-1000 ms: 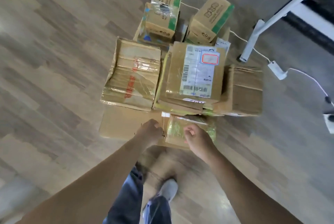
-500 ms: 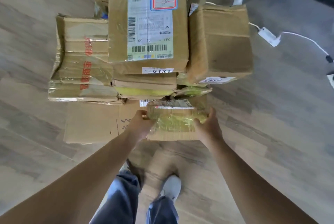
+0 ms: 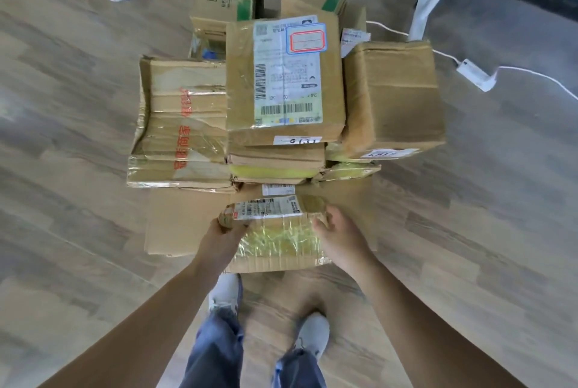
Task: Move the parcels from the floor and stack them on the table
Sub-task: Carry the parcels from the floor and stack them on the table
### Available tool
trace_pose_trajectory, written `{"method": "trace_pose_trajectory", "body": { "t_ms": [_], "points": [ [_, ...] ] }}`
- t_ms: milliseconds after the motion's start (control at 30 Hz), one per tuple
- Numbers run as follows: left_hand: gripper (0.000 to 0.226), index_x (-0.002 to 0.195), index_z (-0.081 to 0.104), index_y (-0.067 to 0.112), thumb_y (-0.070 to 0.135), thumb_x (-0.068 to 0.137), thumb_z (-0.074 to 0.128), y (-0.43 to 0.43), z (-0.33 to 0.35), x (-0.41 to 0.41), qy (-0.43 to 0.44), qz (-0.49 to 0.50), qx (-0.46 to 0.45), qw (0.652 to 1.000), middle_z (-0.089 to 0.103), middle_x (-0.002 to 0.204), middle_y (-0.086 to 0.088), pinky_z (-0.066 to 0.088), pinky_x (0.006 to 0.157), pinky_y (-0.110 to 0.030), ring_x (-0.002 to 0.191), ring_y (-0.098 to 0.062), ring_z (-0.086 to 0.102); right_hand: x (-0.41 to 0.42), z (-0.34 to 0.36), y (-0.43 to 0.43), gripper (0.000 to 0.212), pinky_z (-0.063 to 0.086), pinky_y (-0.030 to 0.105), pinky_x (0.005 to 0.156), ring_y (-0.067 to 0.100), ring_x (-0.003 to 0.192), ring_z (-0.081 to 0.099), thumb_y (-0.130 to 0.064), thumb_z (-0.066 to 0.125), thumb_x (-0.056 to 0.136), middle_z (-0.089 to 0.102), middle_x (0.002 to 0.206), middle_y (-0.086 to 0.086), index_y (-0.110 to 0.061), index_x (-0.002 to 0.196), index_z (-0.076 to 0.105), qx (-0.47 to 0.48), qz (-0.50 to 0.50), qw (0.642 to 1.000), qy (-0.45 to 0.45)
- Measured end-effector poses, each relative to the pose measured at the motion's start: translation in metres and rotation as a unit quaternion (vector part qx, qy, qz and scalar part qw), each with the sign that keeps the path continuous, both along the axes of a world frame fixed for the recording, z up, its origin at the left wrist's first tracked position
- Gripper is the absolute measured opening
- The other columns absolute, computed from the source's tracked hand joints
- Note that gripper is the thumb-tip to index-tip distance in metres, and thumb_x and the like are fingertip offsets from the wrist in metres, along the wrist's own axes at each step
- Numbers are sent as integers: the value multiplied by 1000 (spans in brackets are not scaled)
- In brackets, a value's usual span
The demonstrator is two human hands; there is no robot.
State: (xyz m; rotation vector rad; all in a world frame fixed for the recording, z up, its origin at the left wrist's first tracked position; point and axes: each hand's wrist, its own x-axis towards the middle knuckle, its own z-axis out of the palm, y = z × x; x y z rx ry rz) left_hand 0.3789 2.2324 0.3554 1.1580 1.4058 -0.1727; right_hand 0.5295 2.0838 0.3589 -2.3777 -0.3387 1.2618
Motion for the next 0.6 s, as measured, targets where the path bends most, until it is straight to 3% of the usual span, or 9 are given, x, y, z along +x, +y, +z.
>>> {"method": "trace_pose_trajectory", "body": {
  "t_ms": [100, 233, 333, 400, 467, 600],
  "points": [
    [51, 128, 47, 12, 36, 87, 66, 13, -4, -14, 49, -3, 34, 998, 60, 114, -7, 40, 80, -32, 97, -23, 54, -13, 6, 21, 55, 38, 33, 105, 19, 132, 45, -43, 47, 98, 43, 148, -3, -24, 148, 35, 8, 27, 1000, -3],
    [54, 139, 33, 7, 19, 90, 53, 28, -3, -20, 104, -21, 80, 991, 56, 116, -15, 42, 79, -34, 88, -26, 54, -24, 9, 38, 58, 36, 39, 112, 20, 138, 39, -41, 45, 100, 35, 155, 0, -21, 152, 27, 19, 51, 998, 13],
    [60, 145, 26, 3, 20, 92, 49, 29, 7, -18, 148, -70, 132, 978, 43, 134, -23, 41, 99, -44, 117, -38, 48, -24, 24, 48, 47, 44, 34, 101, 14, 122, 51, -34, 44, 101, 46, 145, -3, -19, 145, 38, 52, 11, 998, -16],
    [53, 140, 34, 3, 15, 90, 51, 27, 23, -12, 116, -77, 196, 971, 43, 133, -19, 38, 101, -43, 120, -35, 45, -22, 41, 52, 35, 42, 21, 85, 9, 104, 53, -26, 44, 102, 55, 127, -5, -17, 135, 50, 93, -36, 993, -64],
    [39, 129, 45, 8, 10, 90, 49, 27, 48, -1, 36, -32, 258, 965, 50, 123, -10, 40, 93, -38, 110, -26, 48, -21, 60, 54, 21, 39, 16, 75, 9, 96, 57, -17, 46, 100, 61, 109, -8, -19, 116, 60, 147, -65, 978, -134],
    [26, 116, 54, 17, 23, 93, 44, 43, 102, 35, -95, 62, 248, 962, 59, 113, -2, 44, 90, -38, 106, -23, 54, -21, 91, 53, 15, 43, 23, 65, 12, 72, 56, -2, 50, 93, 63, 86, -2, -12, 96, 62, 262, -48, 929, -259]
  ]
}}
